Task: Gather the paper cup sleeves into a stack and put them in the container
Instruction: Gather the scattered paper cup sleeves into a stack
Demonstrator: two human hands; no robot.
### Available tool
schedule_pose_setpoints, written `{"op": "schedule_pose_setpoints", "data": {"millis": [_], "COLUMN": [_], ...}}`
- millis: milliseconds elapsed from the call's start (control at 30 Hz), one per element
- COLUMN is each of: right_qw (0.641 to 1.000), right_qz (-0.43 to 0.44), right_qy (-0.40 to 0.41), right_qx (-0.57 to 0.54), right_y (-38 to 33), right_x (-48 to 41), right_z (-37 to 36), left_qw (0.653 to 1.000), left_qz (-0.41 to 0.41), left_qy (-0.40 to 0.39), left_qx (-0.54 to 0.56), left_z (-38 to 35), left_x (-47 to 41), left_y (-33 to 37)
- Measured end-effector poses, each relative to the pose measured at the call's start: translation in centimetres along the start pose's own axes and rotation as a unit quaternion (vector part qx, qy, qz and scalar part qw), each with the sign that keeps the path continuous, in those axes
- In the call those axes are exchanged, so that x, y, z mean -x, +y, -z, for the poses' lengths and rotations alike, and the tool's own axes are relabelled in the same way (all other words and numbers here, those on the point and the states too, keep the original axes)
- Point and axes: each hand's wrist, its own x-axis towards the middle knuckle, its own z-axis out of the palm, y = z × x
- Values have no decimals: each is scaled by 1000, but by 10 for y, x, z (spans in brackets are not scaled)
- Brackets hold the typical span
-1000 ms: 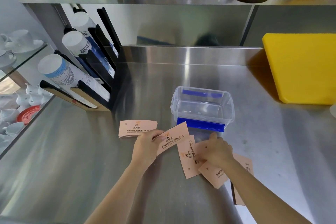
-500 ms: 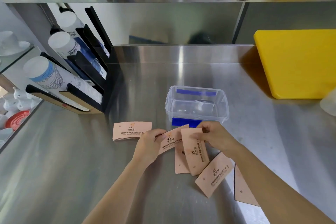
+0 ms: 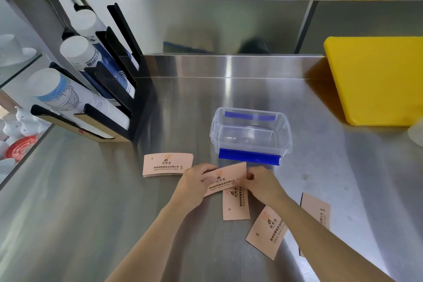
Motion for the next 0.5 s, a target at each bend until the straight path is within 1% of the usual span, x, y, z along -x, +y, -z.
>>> {"op": "schedule_pose_setpoints", "data": {"millis": [67,133,200,300,400,500], "right_qw": [999,997,994,991,992,993], "right_qz": [1,28,72,112,118,116], "right_qy": [30,62,53,39,34,28], "right_qx": [22,-25,-61,-55,-39,-19], "right_y": [-1,-1,-5,-9,-9,-8], "right_x": [-1,-2,0,2,2,1], "right_z": [-1,1,5,6,6,7], "left_qw": [1000,1000,1000,999,998,996], "left_qz": [-3,-8,-18,-28,-27,-8], "left_qy": [18,19,13,12,27,49], "left_qx": [-6,-13,-22,-37,-52,-75], "left_z": [2,4,5,6,7,10], "left_x": [0,1,1,2,2,3], "left_y": [-1,-1,-1,-2,-9,-17]}}
